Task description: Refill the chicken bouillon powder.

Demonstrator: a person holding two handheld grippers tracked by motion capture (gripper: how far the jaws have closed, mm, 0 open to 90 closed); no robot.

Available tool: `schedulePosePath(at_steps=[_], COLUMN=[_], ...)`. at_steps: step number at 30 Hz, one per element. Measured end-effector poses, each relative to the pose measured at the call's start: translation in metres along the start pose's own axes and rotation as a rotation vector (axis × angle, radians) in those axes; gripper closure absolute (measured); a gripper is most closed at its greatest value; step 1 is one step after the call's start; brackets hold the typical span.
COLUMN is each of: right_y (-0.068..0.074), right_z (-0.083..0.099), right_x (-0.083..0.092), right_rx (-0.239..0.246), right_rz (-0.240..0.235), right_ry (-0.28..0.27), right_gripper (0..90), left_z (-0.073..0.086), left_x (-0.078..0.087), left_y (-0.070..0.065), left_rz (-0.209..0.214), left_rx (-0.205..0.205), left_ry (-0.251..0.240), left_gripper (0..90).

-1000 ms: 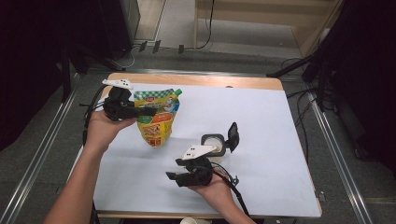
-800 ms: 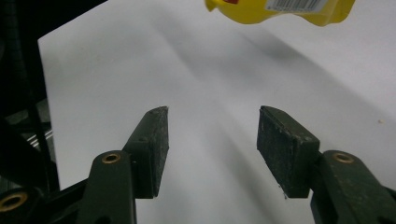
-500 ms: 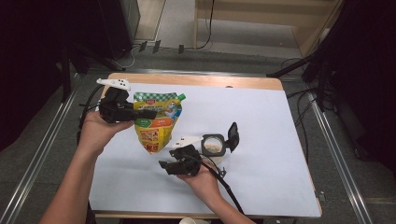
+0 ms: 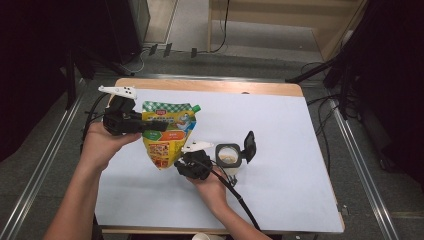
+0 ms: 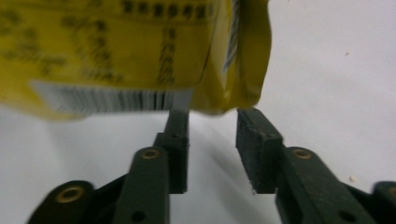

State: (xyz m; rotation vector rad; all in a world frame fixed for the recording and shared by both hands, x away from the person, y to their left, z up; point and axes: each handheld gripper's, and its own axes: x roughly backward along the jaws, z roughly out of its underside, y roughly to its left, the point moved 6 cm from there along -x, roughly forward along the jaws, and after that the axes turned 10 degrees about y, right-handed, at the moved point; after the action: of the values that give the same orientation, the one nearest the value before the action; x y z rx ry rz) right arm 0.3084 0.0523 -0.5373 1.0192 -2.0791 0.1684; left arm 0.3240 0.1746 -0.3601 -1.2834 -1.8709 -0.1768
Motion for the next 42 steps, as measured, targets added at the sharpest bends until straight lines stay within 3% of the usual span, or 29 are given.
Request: schedulePosePath(at_steps=[3,14,26,32,34,37,42], right_y=[0.001,-0.001,0.011,0.016,0.018,0.019,0.023], right_z=[-0.003,-0.004,-0.007,-0.005,-0.002,0.003,0.009], right_x=[0.0,0.001,0.006,0.011,0.013,0.017,0.024], right_rx=[-0.02,-0.016,0.035,0.061,0.083,0.148,0.171], right_rz=[0.003,0.02,0.0,-0.025,-0.029,0.014,0.0], right_ry=[-0.027,-0.052,-0.125,-0.105,-0.096,-0.099,-0.086], right_gripper=[72.2,70.6,70.0,62.8,60.4,61.0,61.5], left_z=[0.0,-0.001,-0.001,-0.005,-0.006,-0.006,-0.008], left_x=[0.002,0.009,0.008,0.001,-0.004,-0.01,-0.025], left_y=[-0.003,-0.007,-0.006,-0.009,-0.011,-0.011,-0.012], left_rz=[0.014,0.059,0.097,0.023,0.013,0.005,-0.005], left_rx=[0.0,0.025,0.06,0.045,0.038,0.04,0.043], left_ry=[-0.001,-0.015,-0.02,-0.005,0.005,0.011,0.03], left_gripper=[90.0,90.0,90.0,90.0,90.0,89.8,85.6])
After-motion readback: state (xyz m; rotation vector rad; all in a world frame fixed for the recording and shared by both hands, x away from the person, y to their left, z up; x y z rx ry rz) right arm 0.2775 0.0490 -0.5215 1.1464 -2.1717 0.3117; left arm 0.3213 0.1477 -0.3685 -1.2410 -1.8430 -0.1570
